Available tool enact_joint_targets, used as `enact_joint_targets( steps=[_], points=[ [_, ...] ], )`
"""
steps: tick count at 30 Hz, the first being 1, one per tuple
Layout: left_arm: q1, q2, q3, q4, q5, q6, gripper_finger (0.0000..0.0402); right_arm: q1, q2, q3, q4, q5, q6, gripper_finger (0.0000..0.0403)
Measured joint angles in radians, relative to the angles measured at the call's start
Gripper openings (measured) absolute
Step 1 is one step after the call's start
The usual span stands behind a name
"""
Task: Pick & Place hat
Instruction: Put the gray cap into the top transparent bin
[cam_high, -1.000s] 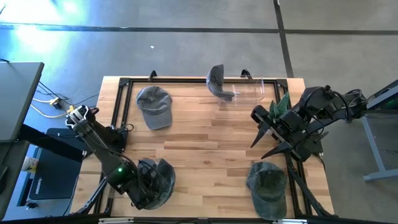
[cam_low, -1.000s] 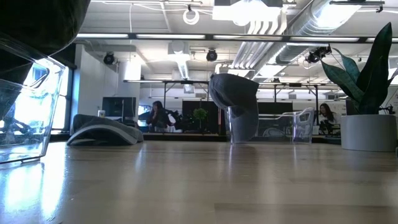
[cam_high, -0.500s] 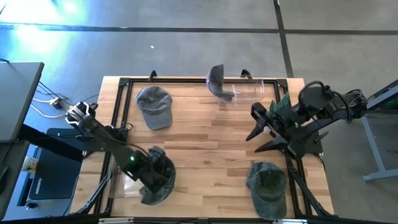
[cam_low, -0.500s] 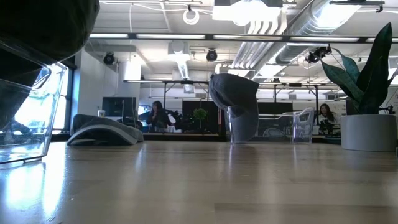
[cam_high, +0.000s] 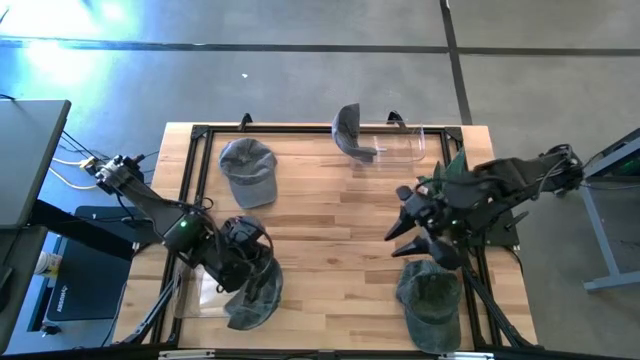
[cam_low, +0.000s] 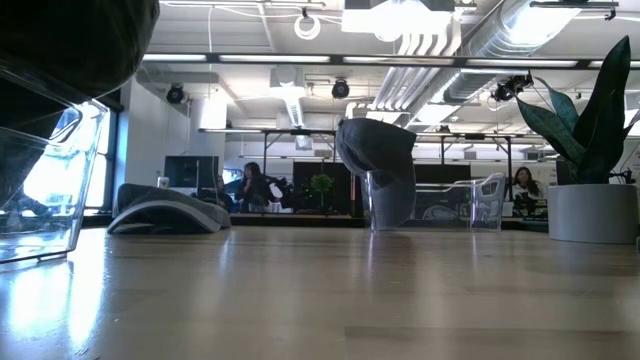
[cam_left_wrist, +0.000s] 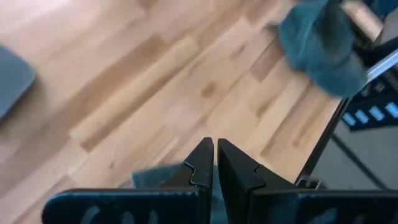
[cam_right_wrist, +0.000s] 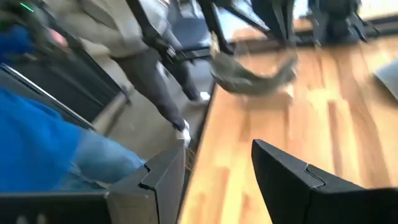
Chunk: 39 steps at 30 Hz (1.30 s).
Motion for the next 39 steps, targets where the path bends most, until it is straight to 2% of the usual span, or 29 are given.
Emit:
enact_joint_targets(
  steps=[6, 12, 15, 19, 25, 28, 31, 35, 39],
  points=[
    [0.022, 0.001, 0.019, 0.002, -0.029, 0.004, 0.0018, 0.009, 0.057, 0.0, -0.119, 0.061, -0.022, 0.0181],
    [0.088, 0.001, 0.019, 0.001, -0.028, 0.005, 0.0018, 0.01, 0.129, 0.0, -0.317, 0.227, 0.007, 0.0181],
    [0.126, 0.001, 0.019, 0.001, -0.024, 0.02, 0.0018, 0.01, 0.155, -0.036, -0.313, 0.261, 0.026, 0.0181],
    [0.186, 0.001, 0.019, 0.002, 0.001, 0.072, 0.0018, 0.01, 0.146, -0.186, -0.234, 0.142, 0.1, 0.0183],
    [0.271, 0.001, 0.019, 0.006, 0.086, 0.267, 0.0018, 0.02, 0.108, -0.414, -0.186, -0.208, 0.332, 0.0204],
    [0.298, 0.001, 0.019, 0.012, 0.125, 0.34, 0.0018, 0.042, 0.098, -0.484, -0.198, -0.325, 0.396, 0.021],
    [0.302, 0.001, 0.019, 0.015, 0.134, 0.382, 0.0018, 0.077, 0.094, -0.518, -0.262, -0.364, 0.427, 0.0211],
    [0.301, 0.001, 0.019, 0.015, 0.137, 0.429, 0.0018, 0.139, 0.094, -0.524, -0.315, -0.363, 0.487, 0.0211],
    [0.301, 0.001, 0.019, -0.009, 0.116, 0.452, 0.0018, 0.201, 0.082, -0.524, -0.297, -0.358, 0.612, 0.0211]
  ],
)
